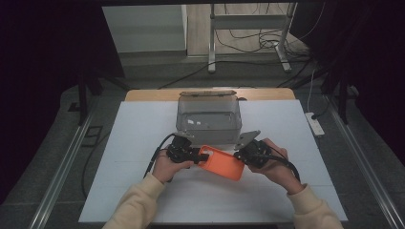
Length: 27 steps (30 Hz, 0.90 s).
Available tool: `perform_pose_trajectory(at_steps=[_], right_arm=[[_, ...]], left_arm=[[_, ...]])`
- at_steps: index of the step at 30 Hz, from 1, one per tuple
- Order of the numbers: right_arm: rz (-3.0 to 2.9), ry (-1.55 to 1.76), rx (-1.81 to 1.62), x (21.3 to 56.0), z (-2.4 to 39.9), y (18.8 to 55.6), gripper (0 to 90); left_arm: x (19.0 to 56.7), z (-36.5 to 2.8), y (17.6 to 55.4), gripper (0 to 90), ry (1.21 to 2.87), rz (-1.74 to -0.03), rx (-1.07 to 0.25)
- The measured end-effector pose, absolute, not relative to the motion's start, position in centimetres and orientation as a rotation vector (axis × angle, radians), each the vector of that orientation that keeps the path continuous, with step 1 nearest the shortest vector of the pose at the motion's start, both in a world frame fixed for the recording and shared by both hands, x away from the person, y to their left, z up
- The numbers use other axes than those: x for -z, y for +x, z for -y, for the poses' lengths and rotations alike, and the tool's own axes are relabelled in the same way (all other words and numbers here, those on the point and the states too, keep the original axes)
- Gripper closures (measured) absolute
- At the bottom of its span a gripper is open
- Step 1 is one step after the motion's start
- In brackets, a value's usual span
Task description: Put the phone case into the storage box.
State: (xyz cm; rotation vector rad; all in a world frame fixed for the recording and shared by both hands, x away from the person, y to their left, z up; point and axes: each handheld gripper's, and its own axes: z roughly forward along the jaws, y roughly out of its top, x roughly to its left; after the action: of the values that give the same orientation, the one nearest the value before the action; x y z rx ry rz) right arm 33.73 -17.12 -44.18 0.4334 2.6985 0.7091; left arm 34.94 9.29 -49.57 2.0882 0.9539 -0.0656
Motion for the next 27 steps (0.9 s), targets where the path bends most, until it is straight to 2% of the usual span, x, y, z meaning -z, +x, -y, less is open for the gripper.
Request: perform_pose_trajectory(at_steps=[4, 10, 19, 27], right_arm=[[-2.700, 0.436, -0.710, 44.1, 17.1, 33.7, 89.1], [-2.704, 0.430, -0.711, 44.2, 17.0, 33.6, 88.9], [-2.708, 0.416, -0.727, 44.2, 16.8, 33.4, 87.9], [-2.680, 0.437, -0.770, 43.8, 16.7, 33.3, 87.0]], left_arm=[[49.5, -9.5, 34.8, 67.8, 2.068, -0.977, 0.050], [49.3, -9.9, 34.7, 74.7, 2.042, -0.974, 0.042], [48.4, -10.6, 34.3, 81.3, 1.982, -0.982, 0.008], [47.6, -10.8, 33.7, 82.5, 1.923, -0.970, -0.048]])
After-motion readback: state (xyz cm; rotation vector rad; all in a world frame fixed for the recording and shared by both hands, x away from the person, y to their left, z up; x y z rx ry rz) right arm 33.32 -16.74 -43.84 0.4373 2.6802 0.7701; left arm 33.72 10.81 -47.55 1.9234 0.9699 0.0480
